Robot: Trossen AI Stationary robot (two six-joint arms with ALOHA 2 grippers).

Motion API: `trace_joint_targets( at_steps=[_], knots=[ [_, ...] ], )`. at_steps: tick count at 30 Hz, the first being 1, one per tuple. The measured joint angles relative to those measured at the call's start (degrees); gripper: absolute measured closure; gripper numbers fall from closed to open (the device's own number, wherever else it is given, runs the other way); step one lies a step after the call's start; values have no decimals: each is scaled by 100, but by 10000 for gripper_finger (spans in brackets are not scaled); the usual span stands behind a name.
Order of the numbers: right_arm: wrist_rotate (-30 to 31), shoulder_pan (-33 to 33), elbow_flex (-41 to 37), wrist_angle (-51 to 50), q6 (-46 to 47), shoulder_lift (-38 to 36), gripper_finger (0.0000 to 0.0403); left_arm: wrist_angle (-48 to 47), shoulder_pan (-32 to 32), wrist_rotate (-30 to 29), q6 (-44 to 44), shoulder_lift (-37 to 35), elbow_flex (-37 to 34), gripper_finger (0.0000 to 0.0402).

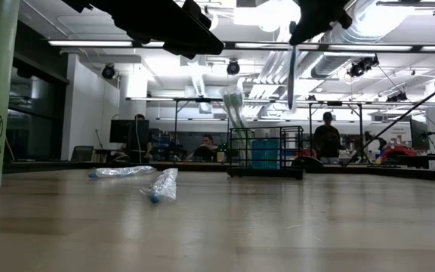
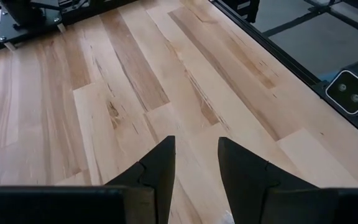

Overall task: Pick & Place toothbrushing station
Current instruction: Put the top right blue toothbrush into the right section of the black mesh organizer

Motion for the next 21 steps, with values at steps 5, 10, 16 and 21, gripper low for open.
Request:
trace_joint_targets(
  at_steps=[5,10,16,21],
  knots=[
    [-172,-450,0,0,-116,4,397,-6,-3,2,2,0,0,283],
    [-373,-728,0,9,-124,41,397,-9,-3,2,6,0,0,283],
    [-458,-829,0,13,-126,361,397,-13,-3,4,2,0,0,283],
    [-439,-831,0,61,-127,686,397,-13,-3,4,4,0,0,283]
  ],
)
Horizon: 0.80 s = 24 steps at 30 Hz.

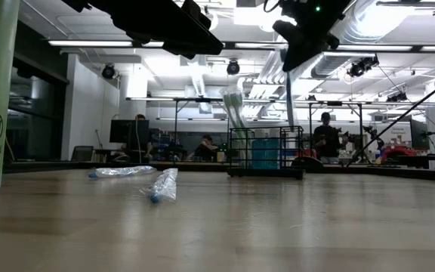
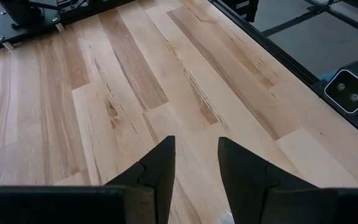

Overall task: Pick & Place toothbrushing station
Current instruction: Put the top right blue toothbrush into the right section of the black mesh organizer

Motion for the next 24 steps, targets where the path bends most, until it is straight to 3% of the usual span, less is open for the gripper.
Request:
trace_joint_targets(
  at_steps=[13,24],
  knots=[
    [54,-257,-10,11,608,420,397,-61,-2,6,-24,0,0,283],
    [-146,-402,-878,716,1062,420,397,-145,-2,20,-22,0,0,283]
  ],
)
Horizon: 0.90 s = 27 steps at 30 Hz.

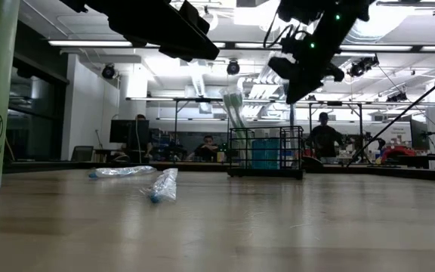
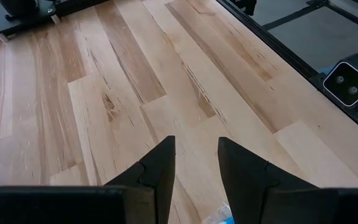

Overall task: Pick & Place toothbrushing station
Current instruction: Put the top right blue toothbrush into the right section of the black mesh organizer

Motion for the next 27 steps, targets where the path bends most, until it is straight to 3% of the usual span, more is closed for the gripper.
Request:
trace_joint_targets(
  at_steps=[10,27],
  knots=[
    [-228,-127,-734,1156,23,-17,397,7,0,3,2,0,0,283],
    [-427,-149,-766,1085,-1,0,326,12,0,4,4,0,0,283]
  ],
)
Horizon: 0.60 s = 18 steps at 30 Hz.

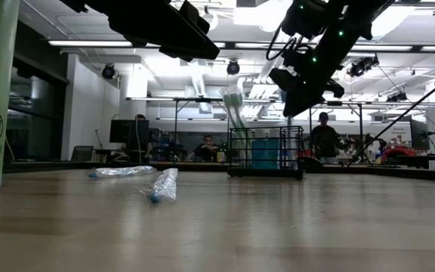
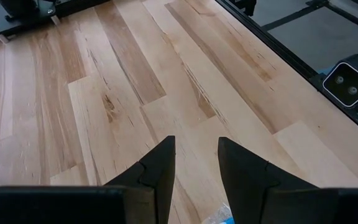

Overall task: Pick & Place toothbrushing station
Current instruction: Put the top right blue toothbrush into the right section of the black mesh organizer, then put the right blue toothbrush into the right section of the black mesh organizer

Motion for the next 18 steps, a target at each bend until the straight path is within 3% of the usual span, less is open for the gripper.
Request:
trace_joint_targets(
  at_steps=[18],
  knots=[
    [-48,7,0,-47,-39,-209,258,-115,0,0,-8,0,0,283]
  ],
)
